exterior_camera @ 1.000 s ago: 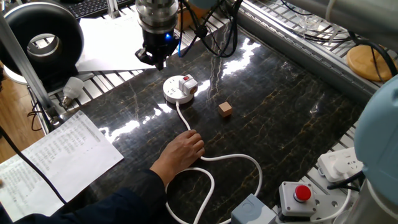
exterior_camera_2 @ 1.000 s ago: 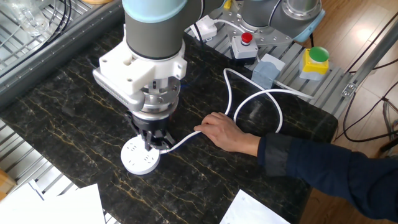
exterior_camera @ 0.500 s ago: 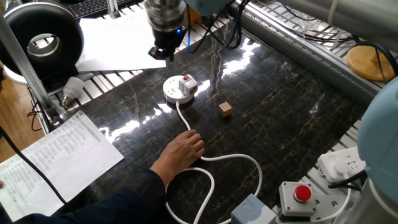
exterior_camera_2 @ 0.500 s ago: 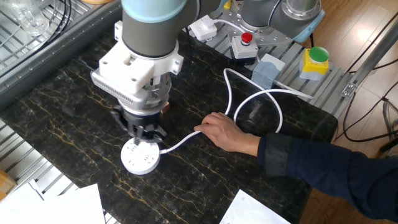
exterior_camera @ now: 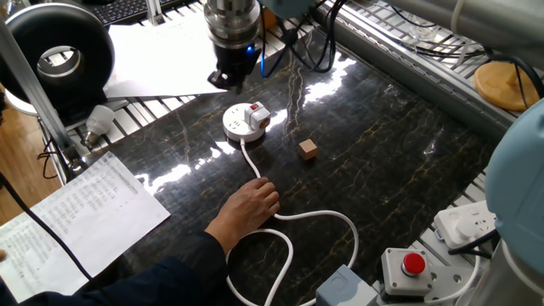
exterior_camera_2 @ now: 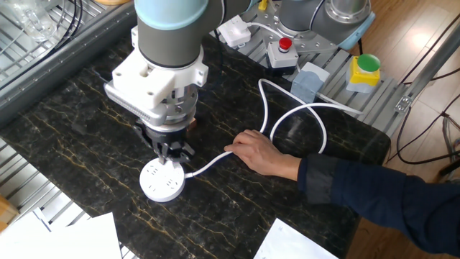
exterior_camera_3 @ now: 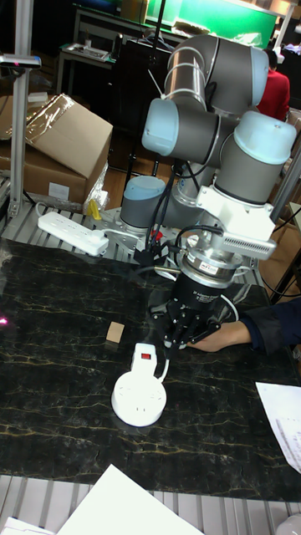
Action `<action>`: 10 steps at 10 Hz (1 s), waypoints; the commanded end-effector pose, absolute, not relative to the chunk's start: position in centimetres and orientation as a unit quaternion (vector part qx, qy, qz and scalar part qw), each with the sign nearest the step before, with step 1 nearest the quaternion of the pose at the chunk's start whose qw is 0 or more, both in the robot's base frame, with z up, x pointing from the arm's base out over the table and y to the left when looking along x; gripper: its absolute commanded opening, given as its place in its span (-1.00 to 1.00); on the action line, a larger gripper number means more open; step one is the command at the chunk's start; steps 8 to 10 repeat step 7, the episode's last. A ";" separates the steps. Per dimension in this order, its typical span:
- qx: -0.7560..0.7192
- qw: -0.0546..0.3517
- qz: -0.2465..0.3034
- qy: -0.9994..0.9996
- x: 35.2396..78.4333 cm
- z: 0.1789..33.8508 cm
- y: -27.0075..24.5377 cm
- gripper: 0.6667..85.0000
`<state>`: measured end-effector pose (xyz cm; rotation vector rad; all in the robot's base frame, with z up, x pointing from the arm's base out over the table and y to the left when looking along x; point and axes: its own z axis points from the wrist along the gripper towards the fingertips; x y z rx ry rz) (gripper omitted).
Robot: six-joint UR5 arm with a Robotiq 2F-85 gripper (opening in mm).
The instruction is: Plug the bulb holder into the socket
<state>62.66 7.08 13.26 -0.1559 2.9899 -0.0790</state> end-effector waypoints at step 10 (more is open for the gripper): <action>-0.013 0.108 0.026 0.994 64.9 14.1 10.9 -0.98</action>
